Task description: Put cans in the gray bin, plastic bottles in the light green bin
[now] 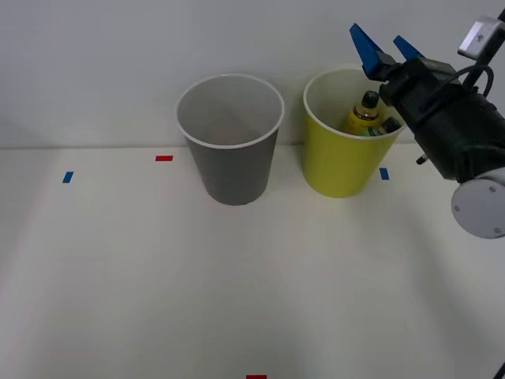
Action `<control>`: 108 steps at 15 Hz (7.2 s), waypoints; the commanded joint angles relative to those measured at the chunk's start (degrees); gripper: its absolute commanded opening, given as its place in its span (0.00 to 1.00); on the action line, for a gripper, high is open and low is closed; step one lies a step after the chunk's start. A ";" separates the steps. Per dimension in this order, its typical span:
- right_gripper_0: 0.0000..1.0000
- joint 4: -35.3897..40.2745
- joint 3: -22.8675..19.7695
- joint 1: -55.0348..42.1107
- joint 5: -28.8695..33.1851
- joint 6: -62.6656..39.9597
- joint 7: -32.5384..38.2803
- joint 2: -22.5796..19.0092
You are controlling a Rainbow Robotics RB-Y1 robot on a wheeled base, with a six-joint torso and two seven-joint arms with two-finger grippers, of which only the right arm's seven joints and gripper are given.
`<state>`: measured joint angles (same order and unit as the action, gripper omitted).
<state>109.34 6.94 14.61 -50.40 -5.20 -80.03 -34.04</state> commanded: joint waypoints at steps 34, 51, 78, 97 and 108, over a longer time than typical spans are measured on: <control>1.00 24.25 -0.61 -71.03 9.70 13.72 -20.25 4.95; 1.00 7.73 0.88 -74.20 19.46 37.19 -14.45 5.91; 1.00 -15.83 -2.72 -65.41 39.67 61.01 1.02 3.19; 1.00 -15.74 -7.73 -67.08 46.88 60.13 17.54 5.03; 1.00 -15.74 -10.19 -66.99 49.08 58.46 22.29 5.47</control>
<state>93.53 -3.27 -52.36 -1.33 53.27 -57.68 -28.67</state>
